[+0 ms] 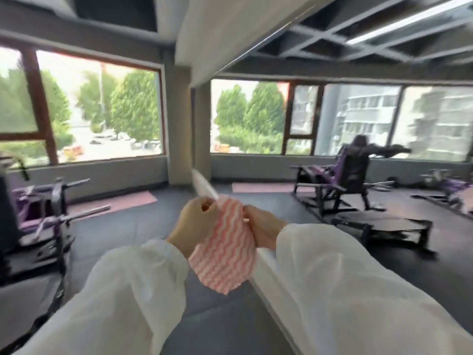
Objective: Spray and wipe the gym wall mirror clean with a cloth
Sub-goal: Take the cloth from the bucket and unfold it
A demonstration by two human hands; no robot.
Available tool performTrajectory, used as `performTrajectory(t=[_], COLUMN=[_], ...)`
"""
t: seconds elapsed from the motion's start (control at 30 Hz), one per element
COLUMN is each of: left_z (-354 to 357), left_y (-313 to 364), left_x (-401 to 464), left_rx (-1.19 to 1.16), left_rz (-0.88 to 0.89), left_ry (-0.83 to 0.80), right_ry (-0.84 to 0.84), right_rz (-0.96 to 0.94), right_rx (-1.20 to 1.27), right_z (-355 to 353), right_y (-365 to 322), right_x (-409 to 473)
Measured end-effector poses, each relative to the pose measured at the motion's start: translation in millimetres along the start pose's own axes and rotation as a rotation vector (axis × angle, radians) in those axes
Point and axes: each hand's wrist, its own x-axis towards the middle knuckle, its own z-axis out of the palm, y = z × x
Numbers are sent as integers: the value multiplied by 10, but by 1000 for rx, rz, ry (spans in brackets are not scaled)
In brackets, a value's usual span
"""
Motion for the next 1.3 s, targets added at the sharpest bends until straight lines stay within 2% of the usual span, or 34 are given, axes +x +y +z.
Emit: performTrajectory(t=[0.13, 0.33, 0.53, 0.63, 0.8, 0.97, 1.07, 1.2, 1.3], left_z=[16, 252, 716, 972, 1373, 1838, 2108, 2436, 2678], left_y=[850, 1929, 2797, 3175, 3819, 4496, 4815, 5062, 5218], left_x=[27, -148, -432, -562, -752, -964, -1127, -1302, -1326], left_rx=[-45, -102, -174, -243, -260, -360, -485, -763, -681], left_rz=[196, 511, 735, 773, 842, 890, 884, 757, 801], left_ry=[-77, -179, -253, -292, -334, -350, -372, -458, -315], right_ry=[141, 411, 816, 969, 1119, 1243, 1349, 1462, 1542], right_rz=[-156, -394, -553, -583, -542, -476, -435, -364, -412], right_rx=[-158, -259, -502, -607, -718, -1097, -1303, -1551, -1622], right_z=[-313, -707, -1006, -1236, -1527, -1915, -2152, -2373, -2570], right_y=[-737, -1300, -1595, -1714, -2005, -2346, -2553, -2783, -2948], right_x=[-922, -2202, -3332, -3783, -4400, -4881, -5086, -5250, -5250])
